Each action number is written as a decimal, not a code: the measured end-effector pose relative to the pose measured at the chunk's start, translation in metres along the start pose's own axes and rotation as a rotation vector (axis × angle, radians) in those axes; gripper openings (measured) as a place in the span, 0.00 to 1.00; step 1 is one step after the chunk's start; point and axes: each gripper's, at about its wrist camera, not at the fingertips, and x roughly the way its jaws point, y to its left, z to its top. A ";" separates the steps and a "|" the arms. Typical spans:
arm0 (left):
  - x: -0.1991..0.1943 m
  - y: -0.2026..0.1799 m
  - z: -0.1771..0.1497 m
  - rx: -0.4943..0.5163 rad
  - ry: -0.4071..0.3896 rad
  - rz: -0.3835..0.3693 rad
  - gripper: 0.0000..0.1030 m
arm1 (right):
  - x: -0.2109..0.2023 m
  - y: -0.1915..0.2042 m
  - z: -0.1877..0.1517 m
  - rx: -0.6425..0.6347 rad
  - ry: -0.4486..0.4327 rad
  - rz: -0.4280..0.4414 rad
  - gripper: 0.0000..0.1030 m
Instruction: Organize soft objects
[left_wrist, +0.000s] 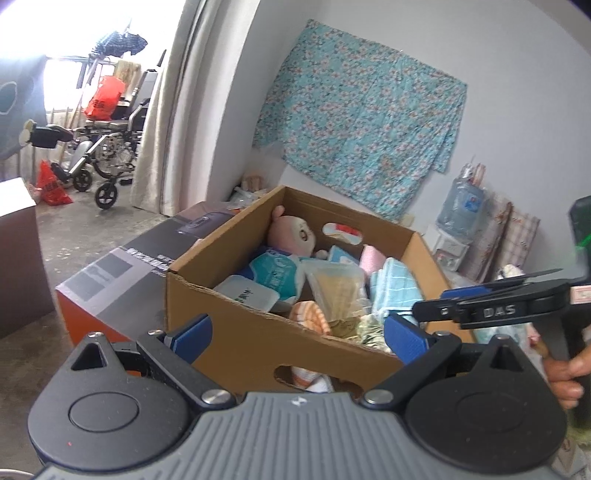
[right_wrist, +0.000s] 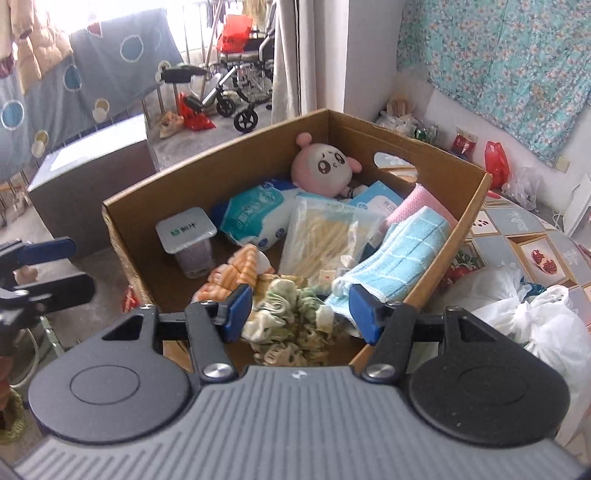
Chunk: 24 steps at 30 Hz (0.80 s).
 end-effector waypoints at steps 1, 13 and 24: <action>0.000 -0.001 0.000 0.004 0.005 0.015 0.98 | -0.002 0.000 -0.001 0.009 -0.007 0.010 0.57; -0.004 -0.001 0.001 0.026 0.045 0.141 1.00 | -0.035 0.007 -0.017 0.148 -0.107 0.117 0.85; -0.009 -0.003 -0.001 0.039 0.059 0.167 1.00 | -0.062 0.015 -0.032 0.166 -0.161 0.077 0.89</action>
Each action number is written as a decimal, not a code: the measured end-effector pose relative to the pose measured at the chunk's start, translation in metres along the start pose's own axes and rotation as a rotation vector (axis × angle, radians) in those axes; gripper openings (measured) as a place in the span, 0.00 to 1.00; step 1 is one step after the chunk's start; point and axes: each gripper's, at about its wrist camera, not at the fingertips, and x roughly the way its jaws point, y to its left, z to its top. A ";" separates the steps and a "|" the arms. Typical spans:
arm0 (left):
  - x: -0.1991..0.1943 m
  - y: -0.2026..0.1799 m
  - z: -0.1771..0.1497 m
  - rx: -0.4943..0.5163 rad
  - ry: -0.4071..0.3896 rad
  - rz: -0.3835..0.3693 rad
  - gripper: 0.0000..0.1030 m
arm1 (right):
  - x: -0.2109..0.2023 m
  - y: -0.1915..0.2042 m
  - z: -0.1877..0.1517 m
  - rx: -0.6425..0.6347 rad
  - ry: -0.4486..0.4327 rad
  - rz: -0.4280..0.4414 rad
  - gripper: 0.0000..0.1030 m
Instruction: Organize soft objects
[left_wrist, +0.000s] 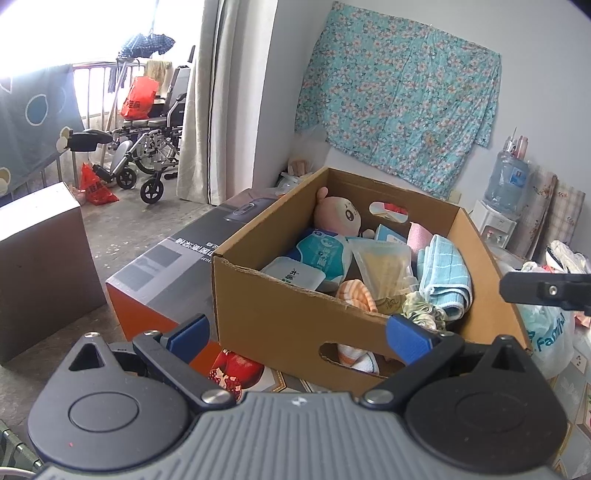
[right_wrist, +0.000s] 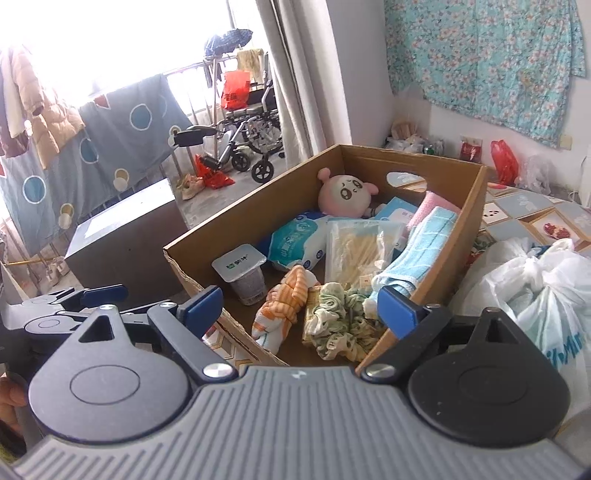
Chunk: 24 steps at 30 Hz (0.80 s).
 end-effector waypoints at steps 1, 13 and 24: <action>-0.001 -0.001 -0.001 0.004 -0.001 0.003 1.00 | -0.003 0.001 -0.002 -0.001 -0.007 -0.011 0.90; -0.040 -0.023 -0.009 0.119 -0.090 -0.080 1.00 | -0.048 0.012 -0.032 0.042 -0.131 -0.270 0.99; -0.040 -0.041 -0.010 0.140 -0.043 -0.025 1.00 | -0.054 -0.010 -0.062 0.155 -0.101 -0.441 0.99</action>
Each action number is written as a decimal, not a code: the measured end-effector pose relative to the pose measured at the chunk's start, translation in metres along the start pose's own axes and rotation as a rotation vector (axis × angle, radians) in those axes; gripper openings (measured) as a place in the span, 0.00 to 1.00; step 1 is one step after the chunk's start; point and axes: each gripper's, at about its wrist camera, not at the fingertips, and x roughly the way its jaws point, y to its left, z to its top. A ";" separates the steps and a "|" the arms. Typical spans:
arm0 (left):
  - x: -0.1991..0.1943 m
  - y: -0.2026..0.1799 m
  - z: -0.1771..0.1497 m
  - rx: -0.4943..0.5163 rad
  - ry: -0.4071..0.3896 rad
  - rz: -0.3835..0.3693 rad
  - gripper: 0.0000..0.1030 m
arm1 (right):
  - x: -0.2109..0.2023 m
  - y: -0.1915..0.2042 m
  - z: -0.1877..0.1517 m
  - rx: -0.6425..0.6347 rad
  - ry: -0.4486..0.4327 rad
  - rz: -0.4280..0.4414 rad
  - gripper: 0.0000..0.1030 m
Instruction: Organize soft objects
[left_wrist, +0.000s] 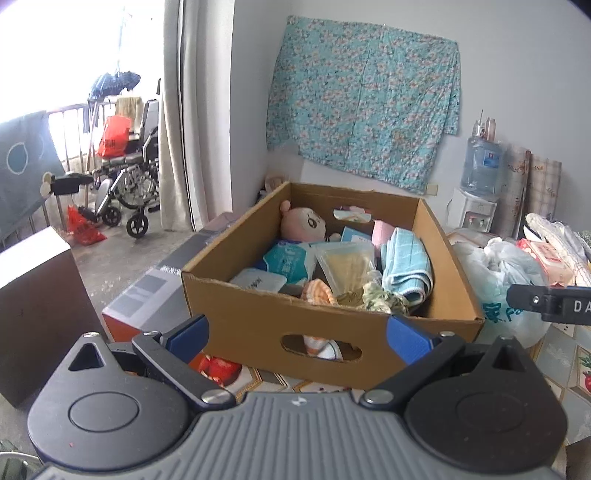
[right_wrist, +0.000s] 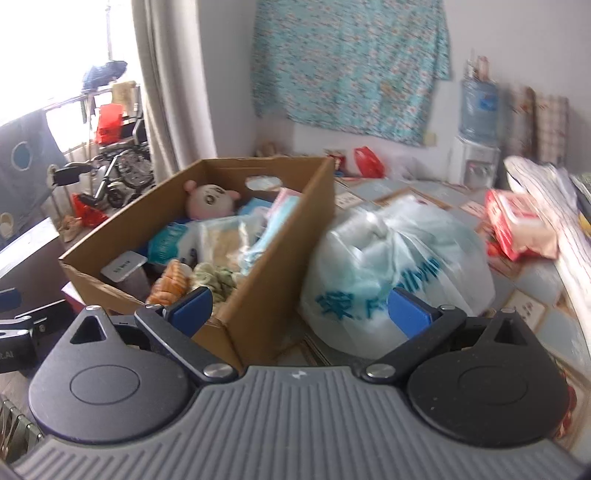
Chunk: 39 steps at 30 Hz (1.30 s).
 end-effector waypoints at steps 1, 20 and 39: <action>0.001 -0.001 -0.001 -0.001 0.008 -0.001 1.00 | 0.001 -0.003 -0.002 0.011 0.003 -0.011 0.99; 0.016 -0.026 -0.009 0.077 0.083 -0.026 1.00 | -0.007 -0.020 -0.037 0.121 -0.043 -0.073 0.99; 0.036 -0.040 -0.001 0.071 0.162 0.045 1.00 | 0.008 -0.020 -0.030 0.083 0.044 -0.050 0.99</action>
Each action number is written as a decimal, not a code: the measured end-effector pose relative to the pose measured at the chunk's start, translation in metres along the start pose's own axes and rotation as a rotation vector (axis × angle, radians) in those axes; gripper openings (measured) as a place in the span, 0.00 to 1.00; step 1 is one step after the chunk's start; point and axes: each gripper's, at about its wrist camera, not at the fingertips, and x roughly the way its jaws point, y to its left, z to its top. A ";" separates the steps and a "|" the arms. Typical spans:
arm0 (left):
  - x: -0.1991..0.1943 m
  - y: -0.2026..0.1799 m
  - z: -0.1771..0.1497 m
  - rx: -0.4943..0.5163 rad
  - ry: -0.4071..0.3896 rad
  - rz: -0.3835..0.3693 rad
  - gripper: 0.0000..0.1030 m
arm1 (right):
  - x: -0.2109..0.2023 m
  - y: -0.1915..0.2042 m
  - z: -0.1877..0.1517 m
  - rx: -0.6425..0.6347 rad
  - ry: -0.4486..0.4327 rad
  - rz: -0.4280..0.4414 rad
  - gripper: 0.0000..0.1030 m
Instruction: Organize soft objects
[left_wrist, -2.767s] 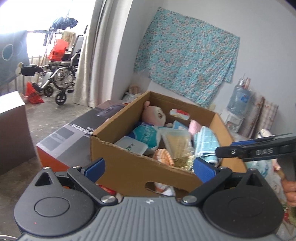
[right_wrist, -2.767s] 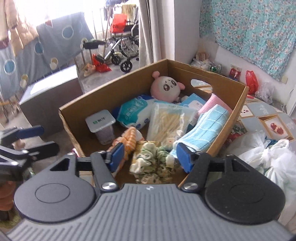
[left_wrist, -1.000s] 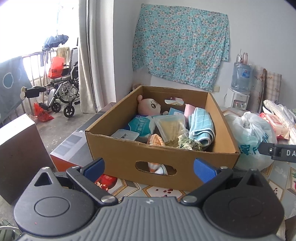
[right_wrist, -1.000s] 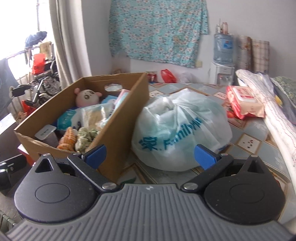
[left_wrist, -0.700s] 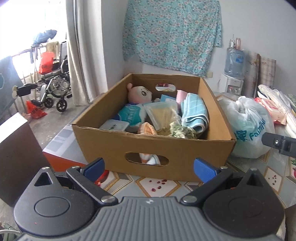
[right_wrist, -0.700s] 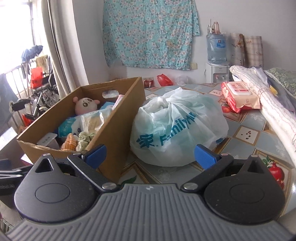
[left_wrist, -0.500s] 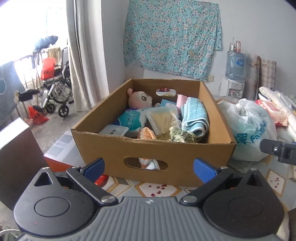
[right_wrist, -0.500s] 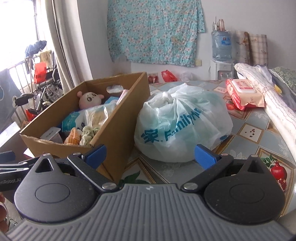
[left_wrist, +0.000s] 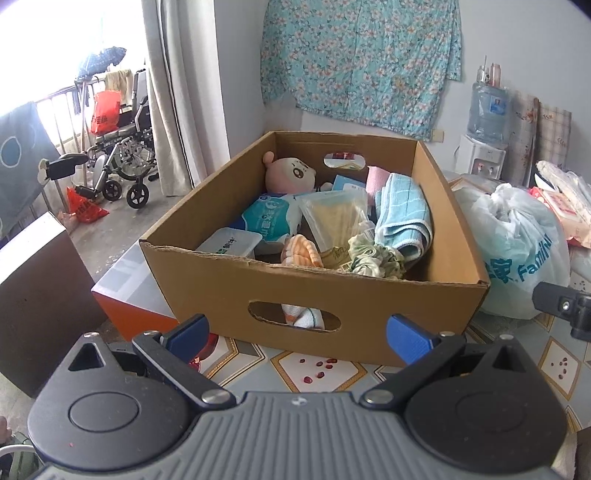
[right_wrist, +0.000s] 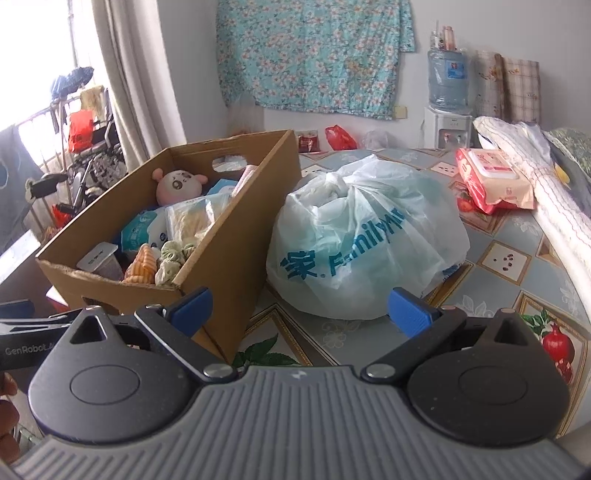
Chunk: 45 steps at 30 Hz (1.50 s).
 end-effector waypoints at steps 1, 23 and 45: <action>0.000 -0.001 0.000 0.003 0.004 -0.003 1.00 | 0.000 0.002 0.000 -0.010 0.002 0.003 0.99; -0.008 0.002 -0.002 -0.014 0.009 -0.033 1.00 | -0.011 0.018 0.001 -0.073 0.004 0.014 0.99; -0.007 -0.008 0.002 0.009 0.025 -0.056 1.00 | -0.008 0.017 0.001 -0.067 0.033 0.030 0.99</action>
